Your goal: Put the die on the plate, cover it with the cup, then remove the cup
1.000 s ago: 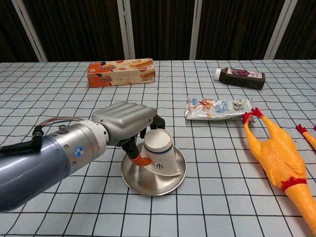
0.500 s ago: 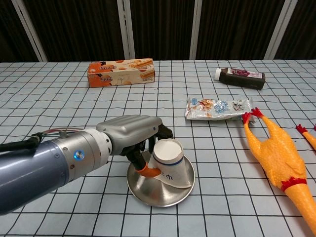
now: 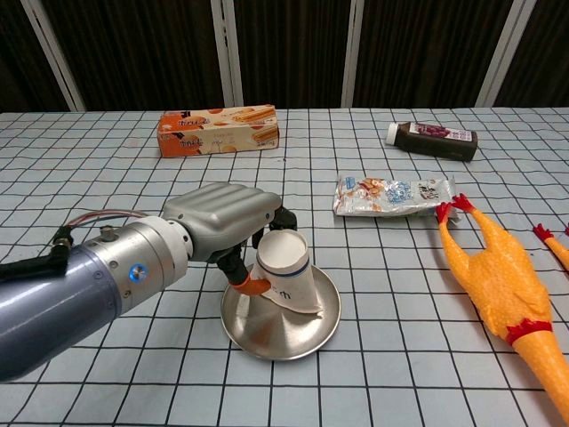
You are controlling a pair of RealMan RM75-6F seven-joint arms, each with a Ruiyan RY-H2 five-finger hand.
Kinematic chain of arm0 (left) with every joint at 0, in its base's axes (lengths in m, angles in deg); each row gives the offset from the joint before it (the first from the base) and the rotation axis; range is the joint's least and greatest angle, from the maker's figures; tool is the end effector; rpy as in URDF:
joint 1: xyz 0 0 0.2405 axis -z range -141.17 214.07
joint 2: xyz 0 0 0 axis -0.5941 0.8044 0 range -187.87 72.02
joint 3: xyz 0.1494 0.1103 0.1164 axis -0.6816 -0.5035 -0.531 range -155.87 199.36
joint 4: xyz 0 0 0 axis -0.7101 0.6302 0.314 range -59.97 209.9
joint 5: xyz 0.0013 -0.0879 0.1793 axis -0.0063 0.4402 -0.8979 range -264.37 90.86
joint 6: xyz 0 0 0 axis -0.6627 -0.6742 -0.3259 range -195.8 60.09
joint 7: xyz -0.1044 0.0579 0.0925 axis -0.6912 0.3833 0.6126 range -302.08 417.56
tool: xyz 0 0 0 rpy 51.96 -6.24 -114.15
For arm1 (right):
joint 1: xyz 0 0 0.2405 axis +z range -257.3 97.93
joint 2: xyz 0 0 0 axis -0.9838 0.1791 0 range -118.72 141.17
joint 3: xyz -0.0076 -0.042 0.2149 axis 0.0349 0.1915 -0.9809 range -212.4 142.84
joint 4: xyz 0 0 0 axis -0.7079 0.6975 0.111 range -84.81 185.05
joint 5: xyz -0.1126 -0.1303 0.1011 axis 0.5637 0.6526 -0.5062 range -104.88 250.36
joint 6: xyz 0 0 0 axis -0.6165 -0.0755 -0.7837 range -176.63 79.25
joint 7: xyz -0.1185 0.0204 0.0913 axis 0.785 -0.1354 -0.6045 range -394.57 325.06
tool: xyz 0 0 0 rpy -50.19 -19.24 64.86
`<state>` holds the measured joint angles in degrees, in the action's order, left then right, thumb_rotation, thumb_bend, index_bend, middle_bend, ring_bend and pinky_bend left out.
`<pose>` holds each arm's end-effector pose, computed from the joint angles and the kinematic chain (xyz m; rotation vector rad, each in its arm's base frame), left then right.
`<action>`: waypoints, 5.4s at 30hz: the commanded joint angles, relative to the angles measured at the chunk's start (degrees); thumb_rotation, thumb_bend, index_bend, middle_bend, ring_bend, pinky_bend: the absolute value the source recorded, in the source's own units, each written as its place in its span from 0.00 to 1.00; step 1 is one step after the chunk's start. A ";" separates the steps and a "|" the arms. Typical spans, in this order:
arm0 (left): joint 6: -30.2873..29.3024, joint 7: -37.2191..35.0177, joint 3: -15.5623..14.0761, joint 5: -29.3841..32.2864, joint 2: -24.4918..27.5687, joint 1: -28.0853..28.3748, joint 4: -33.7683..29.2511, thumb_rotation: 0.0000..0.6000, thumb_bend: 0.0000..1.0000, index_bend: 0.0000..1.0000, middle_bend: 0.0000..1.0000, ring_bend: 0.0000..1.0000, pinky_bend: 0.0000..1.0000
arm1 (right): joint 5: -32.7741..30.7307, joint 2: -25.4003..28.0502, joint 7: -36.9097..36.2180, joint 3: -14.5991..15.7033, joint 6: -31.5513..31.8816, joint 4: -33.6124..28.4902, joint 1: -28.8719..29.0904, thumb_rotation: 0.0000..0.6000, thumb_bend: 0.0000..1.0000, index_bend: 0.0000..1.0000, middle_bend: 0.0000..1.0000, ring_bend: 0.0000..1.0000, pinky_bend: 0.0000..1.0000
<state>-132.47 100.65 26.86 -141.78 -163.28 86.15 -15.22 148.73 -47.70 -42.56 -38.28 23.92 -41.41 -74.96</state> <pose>-0.0386 0.2541 -0.0827 -2.0634 -0.8066 -0.8989 -0.3202 -0.1815 0.1654 1.2810 -1.1506 0.7324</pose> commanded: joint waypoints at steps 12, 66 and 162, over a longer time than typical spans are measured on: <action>6.15 -5.83 1.15 3.24 -0.06 -0.98 -2.24 1.00 0.44 0.53 0.41 0.39 0.38 | 0.20 0.06 -0.26 0.11 0.18 0.01 -0.12 1.00 0.09 0.02 0.02 0.07 0.00; 0.18 7.37 -0.92 8.70 3.43 2.15 -4.17 1.00 0.44 0.53 0.41 0.39 0.33 | 0.31 0.27 -0.24 0.52 -0.39 -0.71 -0.03 1.00 0.09 0.02 0.02 0.07 0.00; -31.34 -28.12 -9.80 -27.05 37.95 -36.03 -2.51 1.00 0.19 0.26 0.08 0.02 0.06 | 2.77 0.96 3.21 0.82 4.59 -3.93 -1.45 1.00 0.09 0.02 0.02 0.07 0.00</action>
<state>-155.79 75.03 20.17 -163.23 -126.39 56.58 -21.28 151.26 -46.75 -39.38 -37.46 28.22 -45.28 -76.19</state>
